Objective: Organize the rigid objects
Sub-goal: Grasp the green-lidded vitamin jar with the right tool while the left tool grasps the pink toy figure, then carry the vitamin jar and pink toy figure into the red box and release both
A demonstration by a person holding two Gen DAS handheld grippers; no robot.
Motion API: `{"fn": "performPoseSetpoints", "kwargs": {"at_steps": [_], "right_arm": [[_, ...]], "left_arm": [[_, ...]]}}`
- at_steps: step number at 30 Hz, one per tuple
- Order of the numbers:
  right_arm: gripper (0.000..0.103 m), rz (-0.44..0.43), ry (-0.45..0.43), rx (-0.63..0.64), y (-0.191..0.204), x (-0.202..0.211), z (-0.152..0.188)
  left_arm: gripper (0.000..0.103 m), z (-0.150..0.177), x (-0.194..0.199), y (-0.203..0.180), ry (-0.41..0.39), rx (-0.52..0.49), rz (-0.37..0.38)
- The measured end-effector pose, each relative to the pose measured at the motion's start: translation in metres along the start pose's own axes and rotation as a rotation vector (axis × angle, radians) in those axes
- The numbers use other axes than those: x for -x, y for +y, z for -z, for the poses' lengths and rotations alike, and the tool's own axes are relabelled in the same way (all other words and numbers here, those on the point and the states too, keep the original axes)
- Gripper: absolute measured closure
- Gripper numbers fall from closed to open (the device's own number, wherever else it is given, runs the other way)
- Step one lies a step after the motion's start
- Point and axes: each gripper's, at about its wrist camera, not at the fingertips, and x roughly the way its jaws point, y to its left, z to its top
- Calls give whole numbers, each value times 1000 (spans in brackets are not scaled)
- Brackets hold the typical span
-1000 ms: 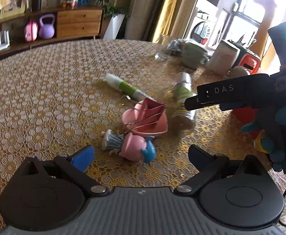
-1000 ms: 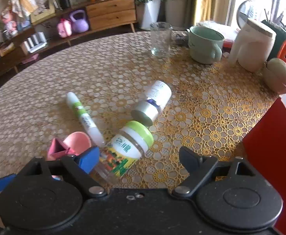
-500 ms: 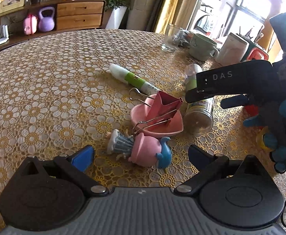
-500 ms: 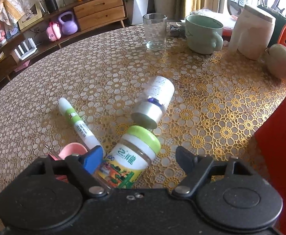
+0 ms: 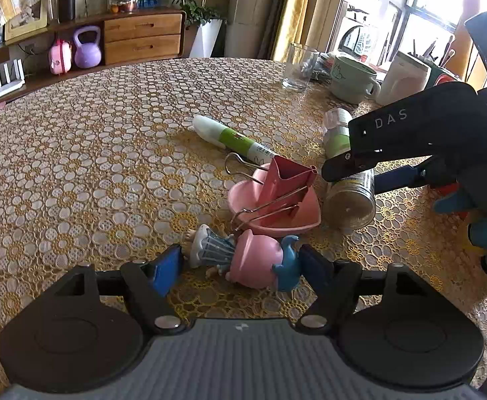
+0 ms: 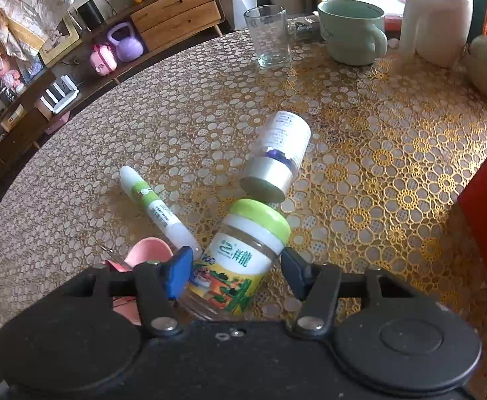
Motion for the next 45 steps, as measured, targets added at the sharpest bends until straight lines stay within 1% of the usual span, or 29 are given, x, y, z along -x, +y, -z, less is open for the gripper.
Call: {"fn": "performPoseSetpoints", "kwargs": {"at_steps": [2,3,6,9,15,19,24,30,38,45], "right_arm": [[50,-7,-2,-6,-2,2,1],[54,-12,-4,-4,-4,4,3],[54,-25,1,-2,-8,9,6],[55,-35,4,4,-15,16,13],[60,-69,-7,31,-23,44,23],[64,-96,-14,51,-30,64,31],[64,-126,-23,62,-39,90,42],[64,-156,-63,42,-53,121,46],[64,-173,-160,37,-73,167,31],[64,-169,-237,20,-101,198,13]], "left_arm": [[27,0,1,-1,1,3,-6],[27,0,2,-1,2,9,-4],[27,1,6,1,7,33,8],[27,3,11,1,12,45,4],[27,4,28,-3,16,73,5],[27,3,40,-10,18,97,20],[27,2,58,-28,4,81,35],[27,-6,79,-53,-2,60,54],[27,-29,99,-90,-24,29,90],[27,-55,109,-143,-37,-41,103]]}}
